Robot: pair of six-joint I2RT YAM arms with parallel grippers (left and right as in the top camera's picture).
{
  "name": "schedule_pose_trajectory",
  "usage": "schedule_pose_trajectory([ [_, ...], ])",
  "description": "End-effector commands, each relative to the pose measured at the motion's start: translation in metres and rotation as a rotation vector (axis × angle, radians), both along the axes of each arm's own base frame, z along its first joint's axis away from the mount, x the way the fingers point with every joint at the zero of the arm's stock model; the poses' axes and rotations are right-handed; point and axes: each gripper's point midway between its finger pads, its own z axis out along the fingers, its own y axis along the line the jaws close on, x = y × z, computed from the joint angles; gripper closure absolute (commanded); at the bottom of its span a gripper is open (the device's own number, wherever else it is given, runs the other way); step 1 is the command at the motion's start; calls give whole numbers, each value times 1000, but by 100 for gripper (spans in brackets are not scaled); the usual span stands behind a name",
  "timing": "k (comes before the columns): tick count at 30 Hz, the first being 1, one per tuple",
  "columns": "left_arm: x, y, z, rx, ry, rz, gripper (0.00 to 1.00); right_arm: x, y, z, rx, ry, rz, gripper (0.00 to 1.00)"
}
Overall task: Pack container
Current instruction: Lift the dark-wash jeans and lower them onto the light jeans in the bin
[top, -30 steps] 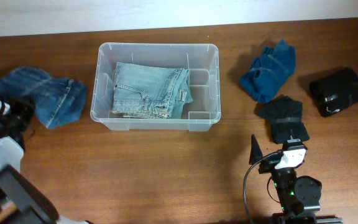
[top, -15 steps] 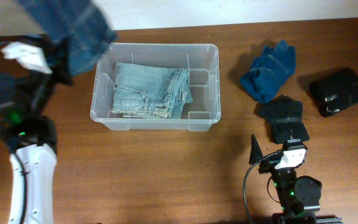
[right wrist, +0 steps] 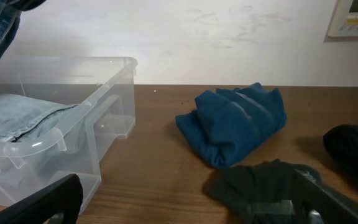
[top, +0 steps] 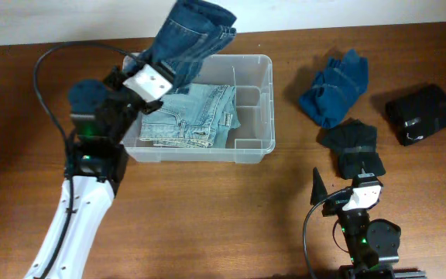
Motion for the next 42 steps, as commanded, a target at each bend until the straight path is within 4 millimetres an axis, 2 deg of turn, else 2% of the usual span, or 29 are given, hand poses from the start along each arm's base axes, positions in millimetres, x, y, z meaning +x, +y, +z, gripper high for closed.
schedule_pose_trajectory([
  [1, -4, -5, 55, 221, -237, 83, 100, 0, -3, -3, -4, 4, -12, 2],
  [4, 3, -22, 36, 343, -245, 52, 100, 0, -3, -3, -4, 4, -12, 2],
  [8, 17, -27, 8, 518, -250, 25, 100, 0, -3, -3, -4, 4, -12, 2],
  [12, 25, -30, -13, 691, -270, -7, 100, 0, -3, -3, -4, 3, -12, 2],
  [16, 31, -32, -28, 789, -280, -35, 100, 0, -3, -3, -4, 4, -12, 2],
  [22, 47, -30, -67, 989, -284, -88, 100, 0, -3, -3, -4, 3, -12, 2],
  [27, 52, -26, -88, 1045, -237, -89, 100, 0, -3, -3, -4, 4, -12, 2],
  [28, 52, -23, -92, 1053, -215, -88, 87, 0, -3, -3, -4, 3, -12, 2],
  [29, 51, -21, -96, 1061, -194, -85, 67, 0, -3, -3, -4, 4, -12, 2],
  [30, 51, -20, -98, 1066, -183, -84, 41, 0, -3, -3, -4, 4, -12, 2],
  [31, 50, -16, -104, 1079, -152, -80, 1, 0, -3, -3, -4, 4, -12, 2],
  [33, 48, -13, -110, 1076, -113, -68, 1, 0, -3, -3, -4, 3, -12, 2],
  [36, 43, -21, -102, 958, -83, -39, 1, 0, -3, -3, -4, 4, -12, 2],
  [39, 31, -32, -80, 879, -101, -33, 1, 0, -3, -3, -4, 4, -12, 2],
  [40, 19, -36, -62, 809, -101, -23, 1, 0, -3, -3, -4, 3, -12, 2],
  [42, 6, -35, -50, 772, -90, -22, 1, 0, -3, -3, -4, 3, -12, 2],
])
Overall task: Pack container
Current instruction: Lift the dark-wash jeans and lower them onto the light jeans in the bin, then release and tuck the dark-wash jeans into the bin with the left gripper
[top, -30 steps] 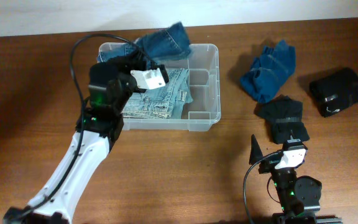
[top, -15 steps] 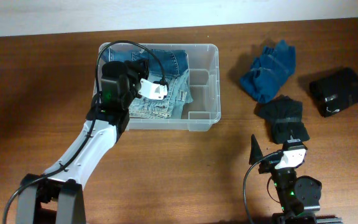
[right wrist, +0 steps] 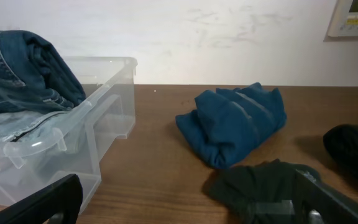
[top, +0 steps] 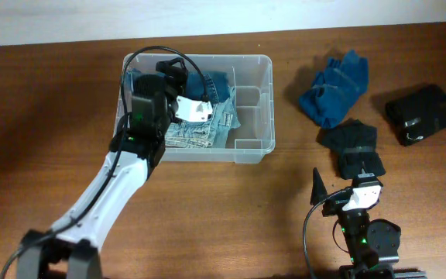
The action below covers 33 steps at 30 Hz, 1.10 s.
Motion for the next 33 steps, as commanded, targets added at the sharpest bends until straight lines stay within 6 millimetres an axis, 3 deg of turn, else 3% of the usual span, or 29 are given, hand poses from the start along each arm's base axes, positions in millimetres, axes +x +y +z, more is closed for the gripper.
schedule_pose_trajectory([
  [1, -25, -2, 67, -169, -70, 32, 1, 0, -3, -3, -4, 3, -12, 2],
  [4, -52, 6, 94, -304, -46, 75, 1, 0, -3, -3, -4, 4, -12, 1],
  [7, -85, 19, 155, -641, -97, 141, 1, 0, -3, -3, -4, 4, -12, 2],
  [10, -97, 33, 177, -891, -86, 215, 1, 0, -3, -3, -4, 4, -12, 2],
  [12, -100, 44, 179, -1059, -44, 286, 1, 0, -3, -3, -4, 4, -12, 2],
  [14, -99, 53, 168, -1166, 20, 363, 1, 0, -3, -3, -4, 4, -12, 2],
  [19, -88, 69, 100, -1331, 251, 644, 1, 0, -3, -3, -4, 4, -12, 2],
  [21, -87, 64, 69, -1326, 358, 714, 1, 0, -3, -3, -4, 4, -12, 2],
  [23, -86, 46, 47, -1307, 489, 694, 0, 0, -6, -3, -6, 4, -29, 2],
  [27, -82, 20, 11, -1281, 680, 662, 1, 0, -27, -4, -16, 8, -151, 2],
  [33, -81, 17, -34, -1239, 792, 776, 0, 0, -27, -4, -16, 8, -152, 1],
])
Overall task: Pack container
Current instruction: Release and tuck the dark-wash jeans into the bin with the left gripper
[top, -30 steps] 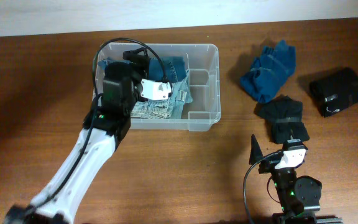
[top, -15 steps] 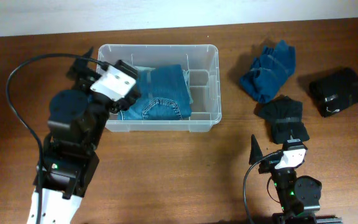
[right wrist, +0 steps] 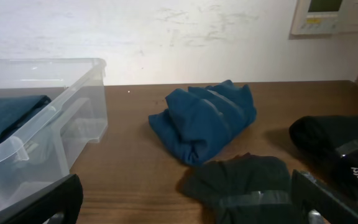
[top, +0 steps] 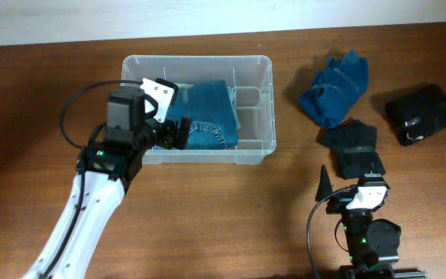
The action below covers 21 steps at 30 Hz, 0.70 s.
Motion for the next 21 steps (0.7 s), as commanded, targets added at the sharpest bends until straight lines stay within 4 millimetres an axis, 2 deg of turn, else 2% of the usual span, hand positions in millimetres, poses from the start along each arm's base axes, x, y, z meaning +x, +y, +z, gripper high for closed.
schedule_pose_trajectory([
  [1, -4, -6, -17, -56, 89, 13, 0, 0, -7, -3, -6, 3, -35, 2],
  [4, -12, -4, -23, -61, 142, 33, 1, 0, -7, -2, -6, -1, -35, 2],
  [6, -24, -1, -25, -63, 224, 61, 1, 0, -2, -3, -3, 1, -10, 2],
  [8, -30, 2, -18, -47, 256, 71, 1, 0, 3, -3, -1, 2, 19, 1],
  [11, -30, 13, 2, -3, 256, 111, 1, 0, 18, -2, 8, -1, 109, 2],
  [13, -28, 25, 8, 49, 245, 165, 1, 0, 21, -2, 9, -2, 127, 2],
  [16, -25, 28, -5, 69, 280, 175, 1, 0, 21, -2, 9, -2, 127, 2],
  [19, -17, 26, -53, 111, 400, 175, 1, 0, 22, -2, 10, -2, 128, 1],
  [21, -15, 25, -74, 128, 451, 175, 1, 0, 22, -2, 10, -2, 128, 1],
])
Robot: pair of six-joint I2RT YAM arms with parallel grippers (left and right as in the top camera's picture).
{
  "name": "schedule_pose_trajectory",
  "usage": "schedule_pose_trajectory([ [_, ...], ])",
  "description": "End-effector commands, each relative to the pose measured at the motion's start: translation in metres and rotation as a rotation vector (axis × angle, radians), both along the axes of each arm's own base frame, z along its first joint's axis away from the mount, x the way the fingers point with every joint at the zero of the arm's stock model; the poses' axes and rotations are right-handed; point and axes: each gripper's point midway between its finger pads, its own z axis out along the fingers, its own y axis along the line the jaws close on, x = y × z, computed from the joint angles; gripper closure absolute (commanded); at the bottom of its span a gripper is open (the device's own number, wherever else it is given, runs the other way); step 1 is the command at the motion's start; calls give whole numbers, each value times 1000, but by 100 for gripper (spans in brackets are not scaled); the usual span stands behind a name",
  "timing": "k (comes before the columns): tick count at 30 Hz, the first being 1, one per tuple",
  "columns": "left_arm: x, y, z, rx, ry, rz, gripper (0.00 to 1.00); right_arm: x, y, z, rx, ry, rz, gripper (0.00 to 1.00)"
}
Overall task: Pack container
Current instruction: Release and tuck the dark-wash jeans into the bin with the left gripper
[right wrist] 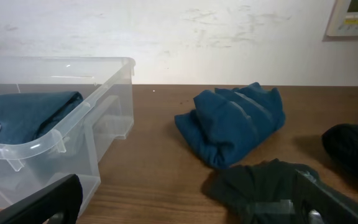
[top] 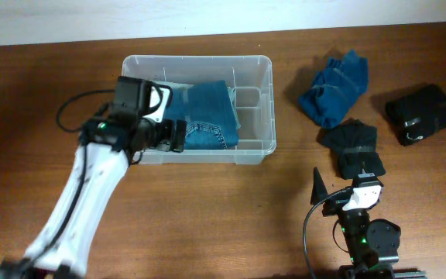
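The clear plastic container (top: 255, 68) stands at the back middle of the table. A folded pair of dark blue jeans (top: 207, 116) lies in its large compartment, also seen through the container wall (right wrist: 27, 115). My left gripper (top: 173, 135) hovers at the container's front left edge, open, holding nothing. My right gripper (top: 339, 192) rests low near the front right, wide open, with a crumpled black garment (right wrist: 263, 186) just ahead of it. A blue garment (top: 334, 84) lies behind that, shown in the right wrist view (right wrist: 235, 121).
A rolled black bundle (top: 423, 113) sits at the far right, its edge showing in the wrist view (right wrist: 353, 146). The container's small right compartments (top: 250, 116) hold nothing. A pale corner of lighter denim (top: 173, 87) peeks out beside the dark jeans.
My left wrist has shifted slightly back and left at the container's front left edge. My right gripper has swung a little back to the left. The dark jeans lie as before.
My left gripper first held the dark jeans high above the container, which held only light jeans. Then it was down inside with them on the light pair. Afterwards the dark jeans lay flat in the container, let go, and they stay there now.
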Motion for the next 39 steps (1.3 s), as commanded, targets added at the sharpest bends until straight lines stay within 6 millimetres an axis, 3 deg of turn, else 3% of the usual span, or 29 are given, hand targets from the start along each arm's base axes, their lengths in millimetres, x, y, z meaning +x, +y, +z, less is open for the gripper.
schedule_pose_trajectory([
  [1, 7, 4, -53, 46, 131, 23, 1, 0, 2, -3, 4, 2, 14, 2],
  [2, 8, 3, -78, 61, 191, 22, 1, 0, 2, -3, 53, 6, 9, 2],
  [4, 10, 3, -95, 70, 221, 22, 1, 0, 2, -3, 130, 12, 2, 2],
  [10, 25, 14, -86, 64, 184, 56, 1, 0, 2, -2, 168, 12, 0, 2],
  [13, 41, 25, -66, 69, 142, 90, 1, -1, 7, -1, 180, 13, 28, 2],
  [17, 54, 56, -40, 147, 105, 168, 1, -1, 8, -1, 211, 17, 31, 2],
  [21, 54, 65, -39, 151, 109, 186, 1, -1, 8, -1, 211, 16, 31, 2],
  [26, 61, 61, -24, 129, 81, 181, 1, -3, 16, 6, 214, 8, 81, 1],
  [31, 70, 39, 25, 0, 29, 132, 1, -9, 24, 37, 274, 9, 125, 2],
  [36, 76, 38, 62, -15, -36, 130, 1, -5, 37, 68, 302, 133, 184, 2],
  [39, 75, 31, 76, -36, -70, 112, 1, 9, 39, 85, 316, 274, 180, 1],
])
